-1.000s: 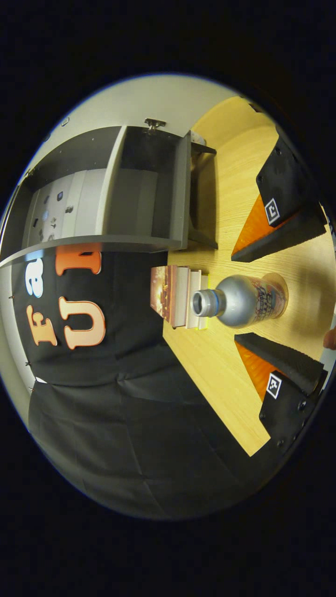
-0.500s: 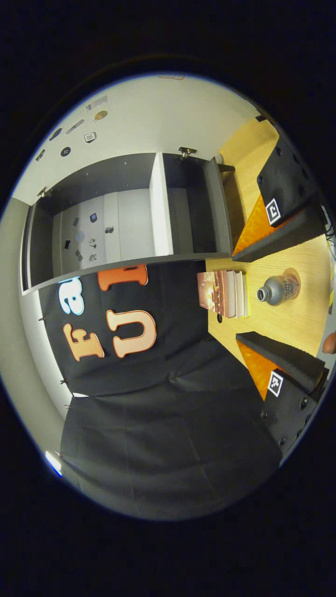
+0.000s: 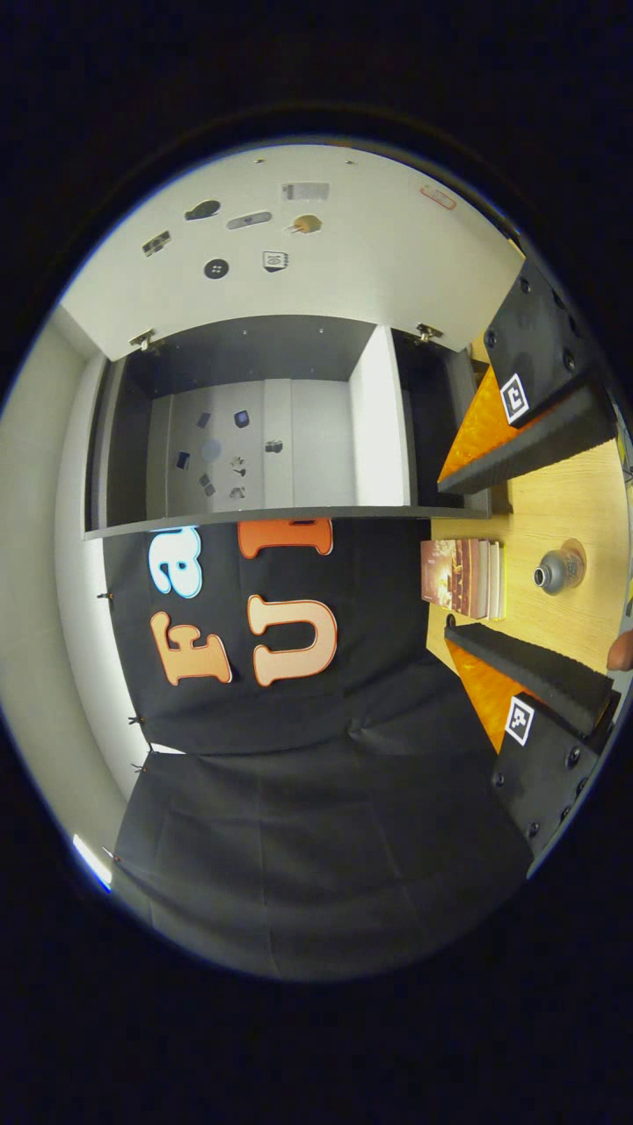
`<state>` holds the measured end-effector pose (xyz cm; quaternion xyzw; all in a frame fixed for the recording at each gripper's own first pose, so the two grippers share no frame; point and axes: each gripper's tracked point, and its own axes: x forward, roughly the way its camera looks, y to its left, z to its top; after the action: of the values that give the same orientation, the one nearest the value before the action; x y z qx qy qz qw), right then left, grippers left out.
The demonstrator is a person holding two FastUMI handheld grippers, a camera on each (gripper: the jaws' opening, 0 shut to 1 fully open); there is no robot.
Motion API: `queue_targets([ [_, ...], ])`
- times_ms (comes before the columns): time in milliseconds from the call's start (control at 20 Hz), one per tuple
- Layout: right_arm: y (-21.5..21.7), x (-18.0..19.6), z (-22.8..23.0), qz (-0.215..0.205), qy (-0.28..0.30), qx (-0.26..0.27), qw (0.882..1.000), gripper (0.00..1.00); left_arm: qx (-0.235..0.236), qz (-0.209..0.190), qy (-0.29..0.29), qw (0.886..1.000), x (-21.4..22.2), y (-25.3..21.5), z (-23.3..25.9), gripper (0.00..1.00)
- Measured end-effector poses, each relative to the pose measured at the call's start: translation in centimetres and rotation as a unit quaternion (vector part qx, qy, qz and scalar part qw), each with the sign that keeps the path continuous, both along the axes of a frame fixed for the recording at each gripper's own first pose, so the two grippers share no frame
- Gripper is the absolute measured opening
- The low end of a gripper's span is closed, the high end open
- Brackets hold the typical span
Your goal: Open the cabinet door with the right hand, grasp the bottle in the cabinet with the left hand and place it on the coaster, then close the cabinet door with the right hand.
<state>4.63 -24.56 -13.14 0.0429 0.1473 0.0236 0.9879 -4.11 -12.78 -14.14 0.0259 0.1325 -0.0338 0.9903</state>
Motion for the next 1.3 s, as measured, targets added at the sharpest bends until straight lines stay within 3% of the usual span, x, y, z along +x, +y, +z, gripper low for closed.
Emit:
queue_targets([
  [150, 0.3, -0.2, 0.4, -0.002, 0.0, 0.002, 1.0, 0.92, -0.001, 0.017, -0.008, 1.0, 0.8, 2.2, 1.8, 0.97],
  [200, 0.7, -0.3, 0.5, -0.003, -0.001, 0.001, 1.0, 0.98, 0.0, 0.021, -0.014, 1.0, 1.3, 2.8, 2.4, 0.97],
  [350, 2.0, -1.0, 1.1, 0.002, -0.007, -0.001, 1.0, 0.98, -0.005, 0.026, -0.029, 0.999, 2.0, 4.3, 4.3, 0.97],
  [400, 2.9, -1.0, 1.0, 0.008, -0.007, 0.005, 1.0, 0.89, -0.009, 0.027, -0.034, 0.999, 2.2, 4.7, 4.8, 0.97],
  [700, 9.2, -1.6, 1.1, 0.043, -0.006, 0.02, 0.999, 0.87, -0.017, 0.024, -0.059, 0.998, 3.5, 8.1, 7.4, 0.96],
  [750, 10.2, -1.6, 1.3, 0.047, -0.006, 0.022, 0.999, 0.78, -0.017, 0.025, -0.063, 0.998, 3.5, 8.8, 7.8, 0.96],
  [800, 11.2, -1.8, 1.3, 0.051, -0.005, 0.023, 0.998, 0.78, -0.015, 0.026, -0.066, 0.997, 3.8, 9.5, 7.8, 0.96],
  [850, 12.2, -1.8, 1.2, 0.053, -0.005, 0.025, 0.998, 0.87, -0.014, 0.029, -0.068, 0.997, 3.8, 10.4, 7.9, 0.96],
  [1300, 18.4, -0.9, 1.1, 0.058, -0.007, 0.037, 0.998, 0.87, -0.013, 0.036, -0.073, 0.997, 4.9, 16.5, 8.2, 0.97],
])
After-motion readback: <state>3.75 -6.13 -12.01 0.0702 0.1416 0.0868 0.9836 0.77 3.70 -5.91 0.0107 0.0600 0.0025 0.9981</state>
